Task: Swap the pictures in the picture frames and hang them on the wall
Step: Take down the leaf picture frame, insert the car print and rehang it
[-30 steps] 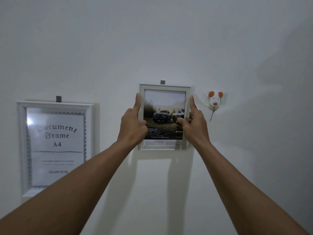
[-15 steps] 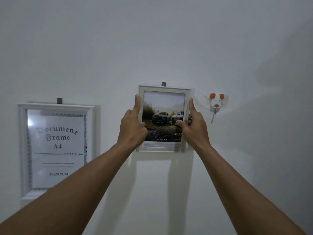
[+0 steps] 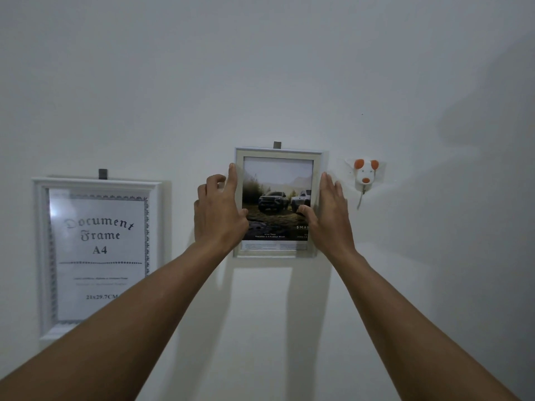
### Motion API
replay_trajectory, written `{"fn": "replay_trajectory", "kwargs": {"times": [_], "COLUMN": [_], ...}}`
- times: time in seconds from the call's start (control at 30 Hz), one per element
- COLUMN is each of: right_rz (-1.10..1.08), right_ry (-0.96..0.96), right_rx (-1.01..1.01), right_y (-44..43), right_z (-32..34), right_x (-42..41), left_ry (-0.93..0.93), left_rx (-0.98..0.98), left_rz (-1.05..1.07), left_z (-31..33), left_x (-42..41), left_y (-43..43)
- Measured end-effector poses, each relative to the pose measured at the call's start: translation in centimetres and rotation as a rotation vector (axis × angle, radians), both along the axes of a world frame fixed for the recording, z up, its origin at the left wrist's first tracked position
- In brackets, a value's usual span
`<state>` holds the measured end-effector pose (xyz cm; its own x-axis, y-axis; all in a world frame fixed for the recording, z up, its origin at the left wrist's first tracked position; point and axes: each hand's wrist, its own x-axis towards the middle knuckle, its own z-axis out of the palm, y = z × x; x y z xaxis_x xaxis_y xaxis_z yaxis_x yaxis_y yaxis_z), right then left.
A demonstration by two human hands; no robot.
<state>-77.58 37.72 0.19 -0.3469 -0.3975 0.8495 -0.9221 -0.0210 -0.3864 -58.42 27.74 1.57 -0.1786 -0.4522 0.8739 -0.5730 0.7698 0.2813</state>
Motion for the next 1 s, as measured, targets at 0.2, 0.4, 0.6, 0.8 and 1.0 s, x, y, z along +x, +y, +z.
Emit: {"fn": "replay_trajectory", "kwargs": {"times": [0.2,0.4,0.6,0.8,1.0], "right_rz": [0.029,0.038,0.045,0.053,0.054], "right_ry": [-0.006,-0.018,-0.038,-0.045,-0.041], "right_rx": [0.032,0.035,0.047,0.049,0.068], "right_y": [0.0,0.2,0.4,0.9,1.6], "right_z": [-0.2,-0.2,0.1,0.4,0.8], "right_x": [0.2,0.3,0.4,0.6,0.9], "left_ry": [-0.003,-0.011,-0.007,-0.012,-0.022], "left_rx": [0.004,0.020,0.040,0.060,0.073], "left_rz": [-0.038,-0.047,-0.062,-0.068,-0.073], "left_z": [0.0,0.0,0.1,0.2,0.3], "left_x": [0.3,0.4,0.5,0.6,0.8], "left_y": [-0.1,0.2,0.6,1.1,1.4]}}
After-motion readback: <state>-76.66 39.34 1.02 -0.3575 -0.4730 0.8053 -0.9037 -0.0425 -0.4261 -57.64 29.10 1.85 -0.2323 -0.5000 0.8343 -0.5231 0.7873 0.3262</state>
